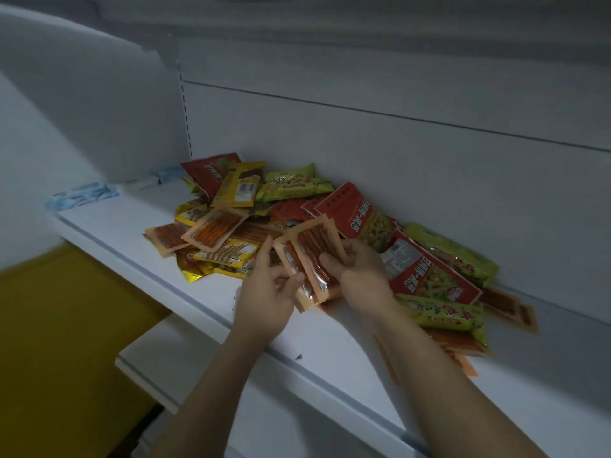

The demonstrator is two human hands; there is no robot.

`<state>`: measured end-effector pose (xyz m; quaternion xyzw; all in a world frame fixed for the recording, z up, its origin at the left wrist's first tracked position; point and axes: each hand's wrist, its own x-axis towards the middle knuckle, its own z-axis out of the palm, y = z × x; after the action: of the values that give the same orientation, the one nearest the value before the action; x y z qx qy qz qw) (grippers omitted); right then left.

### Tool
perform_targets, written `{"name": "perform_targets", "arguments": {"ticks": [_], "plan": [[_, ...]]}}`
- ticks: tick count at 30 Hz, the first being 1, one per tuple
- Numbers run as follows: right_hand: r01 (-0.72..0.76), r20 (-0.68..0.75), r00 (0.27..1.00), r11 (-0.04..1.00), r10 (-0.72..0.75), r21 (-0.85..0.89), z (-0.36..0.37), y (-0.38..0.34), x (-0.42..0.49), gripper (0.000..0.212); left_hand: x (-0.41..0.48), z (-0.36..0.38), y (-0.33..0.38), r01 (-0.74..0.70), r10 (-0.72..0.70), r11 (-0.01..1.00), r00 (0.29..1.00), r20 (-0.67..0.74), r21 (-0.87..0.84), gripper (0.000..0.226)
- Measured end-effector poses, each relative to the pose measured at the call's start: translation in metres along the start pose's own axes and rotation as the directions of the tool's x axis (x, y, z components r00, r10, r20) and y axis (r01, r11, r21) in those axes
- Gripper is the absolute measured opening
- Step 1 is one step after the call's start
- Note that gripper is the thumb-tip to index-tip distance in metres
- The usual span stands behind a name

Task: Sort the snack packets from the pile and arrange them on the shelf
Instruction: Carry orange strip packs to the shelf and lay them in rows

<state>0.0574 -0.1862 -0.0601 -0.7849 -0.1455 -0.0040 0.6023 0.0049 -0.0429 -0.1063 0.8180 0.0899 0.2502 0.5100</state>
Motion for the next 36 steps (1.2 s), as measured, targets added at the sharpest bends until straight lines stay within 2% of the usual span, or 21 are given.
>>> {"name": "perform_targets", "arguments": {"ticks": [2, 5, 8, 11, 14, 16, 18, 20, 23, 26, 30, 32, 34, 36], "plan": [[0.026, -0.006, 1.000, 0.999, -0.026, 0.029, 0.005, 0.000, -0.003, 0.018, 0.000, -0.005, 0.002, 0.044, -0.044, 0.992, 0.999, 0.004, -0.121, 0.075], [0.086, -0.052, 0.995, 0.996, -0.085, 0.026, 0.013, -0.001, -0.005, 0.020, 0.000, -0.011, -0.001, 0.015, -0.016, 0.986, 1.000, -0.007, -0.168, 0.031], [0.146, -0.055, 0.988, 0.989, -0.147, -0.037, 0.023, 0.002, -0.007, 0.014, -0.003, -0.012, 0.006, 0.020, -0.010, 0.984, 0.998, 0.061, -0.177, 0.037], [0.230, 0.001, 0.973, 0.970, -0.231, -0.075, 0.030, 0.002, -0.012, 0.014, -0.006, -0.010, 0.011, -0.002, 0.022, 0.978, 0.996, 0.091, -0.209, 0.036], [0.205, 0.060, 0.978, 0.974, -0.200, -0.095, 0.026, 0.000, -0.012, 0.023, -0.005, -0.013, 0.008, 0.010, 0.001, 0.982, 0.998, 0.060, -0.187, 0.043], [0.196, 0.095, 0.979, 0.963, -0.181, -0.186, 0.021, 0.001, -0.008, 0.029, -0.005, -0.013, 0.005, 0.054, -0.052, 0.987, 0.999, 0.018, -0.151, 0.044], [0.281, 0.091, 0.959, 0.887, -0.267, -0.366, 0.015, 0.007, -0.003, 0.031, -0.004, -0.013, 0.001, 0.089, -0.094, 0.989, 0.995, -0.032, -0.116, 0.038], [0.323, 0.107, 0.939, 0.736, -0.326, -0.595, 0.009, 0.015, 0.001, 0.037, -0.003, -0.014, -0.001, 0.101, -0.115, 0.984, 0.990, -0.087, -0.147, 0.031], [0.277, 0.179, 0.957, 0.530, -0.228, -0.802, 0.007, 0.019, 0.000, 0.044, -0.002, -0.015, -0.001, 0.106, -0.137, 0.968, 0.982, -0.129, -0.226, 0.018], [0.263, 0.209, 0.964, 0.459, -0.166, -0.849, 0.011, 0.017, -0.007, 0.050, -0.002, -0.015, 0.000, 0.115, -0.147, 0.967, 0.981, -0.130, -0.229, 0.016], [0.239, 0.169, 0.968, 0.471, -0.185, -0.849, 0.011, 0.016, -0.002, 0.064, 0.000, -0.015, -0.001, 0.131, -0.158, 0.972, 0.979, -0.130, -0.194, 0.018], [0.236, 0.148, 0.966, 0.495, -0.211, -0.836, 0.007, 0.017, -0.002, 0.054, 0.000, -0.014, -0.002, 0.151, -0.175, 0.971, 0.978, -0.117, -0.186, 0.019], [0.208, 0.057, 0.965, 0.617, -0.256, -0.759, 0.001, 0.015, -0.003, 0.030, -0.001, -0.014, -0.002, 0.156, -0.176, 0.972, 0.979, -0.102, -0.178, 0.020], [0.101, -0.083, 0.980, 0.811, -0.181, -0.577, -0.009, 0.008, 0.001, 0.015, -0.001, -0.015, 0.000, 0.157, -0.172, 0.974, 0.982, -0.084, -0.161, 0.021]]}}
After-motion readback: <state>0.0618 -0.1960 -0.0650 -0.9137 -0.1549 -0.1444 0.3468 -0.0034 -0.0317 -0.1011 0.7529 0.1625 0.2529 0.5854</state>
